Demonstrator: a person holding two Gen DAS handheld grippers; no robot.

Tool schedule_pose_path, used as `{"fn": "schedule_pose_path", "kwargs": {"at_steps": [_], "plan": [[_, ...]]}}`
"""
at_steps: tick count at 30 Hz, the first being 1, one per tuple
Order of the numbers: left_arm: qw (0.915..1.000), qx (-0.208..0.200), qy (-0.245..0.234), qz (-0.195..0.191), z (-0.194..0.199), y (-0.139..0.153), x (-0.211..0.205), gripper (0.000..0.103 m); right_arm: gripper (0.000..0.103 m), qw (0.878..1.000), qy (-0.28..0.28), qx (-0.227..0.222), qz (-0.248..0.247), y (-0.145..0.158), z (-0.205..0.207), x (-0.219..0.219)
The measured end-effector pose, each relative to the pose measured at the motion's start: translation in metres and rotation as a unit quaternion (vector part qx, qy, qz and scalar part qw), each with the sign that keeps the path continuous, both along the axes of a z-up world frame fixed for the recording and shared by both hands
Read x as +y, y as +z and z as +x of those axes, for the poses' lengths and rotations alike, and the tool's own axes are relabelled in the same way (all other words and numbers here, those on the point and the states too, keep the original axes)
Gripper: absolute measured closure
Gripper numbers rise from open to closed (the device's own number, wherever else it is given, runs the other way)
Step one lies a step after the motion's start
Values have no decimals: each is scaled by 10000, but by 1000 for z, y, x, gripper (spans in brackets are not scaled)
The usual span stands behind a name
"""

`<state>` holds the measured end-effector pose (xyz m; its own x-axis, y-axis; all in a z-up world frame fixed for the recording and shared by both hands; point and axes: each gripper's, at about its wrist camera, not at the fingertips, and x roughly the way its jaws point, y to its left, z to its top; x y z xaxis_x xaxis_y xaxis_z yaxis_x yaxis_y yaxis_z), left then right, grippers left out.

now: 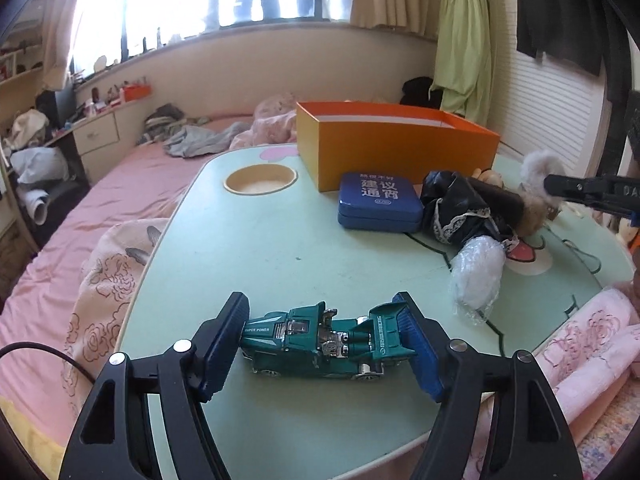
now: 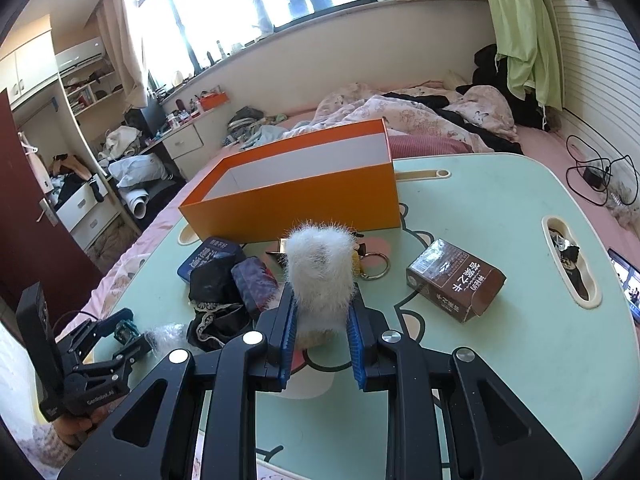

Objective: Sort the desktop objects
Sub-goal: 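Carry the car into the orange box and release while the right drops the white fur in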

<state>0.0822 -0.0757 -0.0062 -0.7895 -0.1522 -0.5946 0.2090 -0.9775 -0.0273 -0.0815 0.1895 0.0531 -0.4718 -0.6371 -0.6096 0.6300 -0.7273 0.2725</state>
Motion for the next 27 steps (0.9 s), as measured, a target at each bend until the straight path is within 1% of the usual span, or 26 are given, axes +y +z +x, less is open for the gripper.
{"fn": "schedule_pose_path", "kwargs": {"at_steps": [3,7,10,14,17,18,20,22,24,27], "plan": [[9997,172,-75,160,4,9,-2,30,79,10000,1,4,8,0,1,0],[9988,447,-105,143,7,34,-1,30,79,10000,0,6,9,0,1,-1],[9978,649,-138,57,-3,56,1,30,79,10000,26,14,21,1,0,-1],[9958,867,-290,-25,-33,90,6,30,79,9998,64,160,24,15,-5,-7],[9944,957,-448,-88,-69,113,14,30,79,9990,42,433,47,37,-15,-17],[9942,939,-509,-101,-88,118,18,30,79,9986,16,514,78,46,-21,-22],[9947,825,-609,-18,-116,121,20,30,79,9986,-8,521,67,56,-38,-32],[9955,536,-750,202,-154,117,18,30,79,9992,17,392,25,61,-60,-45],[9963,292,-706,384,-183,108,12,30,79,9995,-46,281,101,57,-83,-59],[9971,42,-645,403,-208,93,11,30,79,9990,-146,122,412,40,-110,-76]]}}
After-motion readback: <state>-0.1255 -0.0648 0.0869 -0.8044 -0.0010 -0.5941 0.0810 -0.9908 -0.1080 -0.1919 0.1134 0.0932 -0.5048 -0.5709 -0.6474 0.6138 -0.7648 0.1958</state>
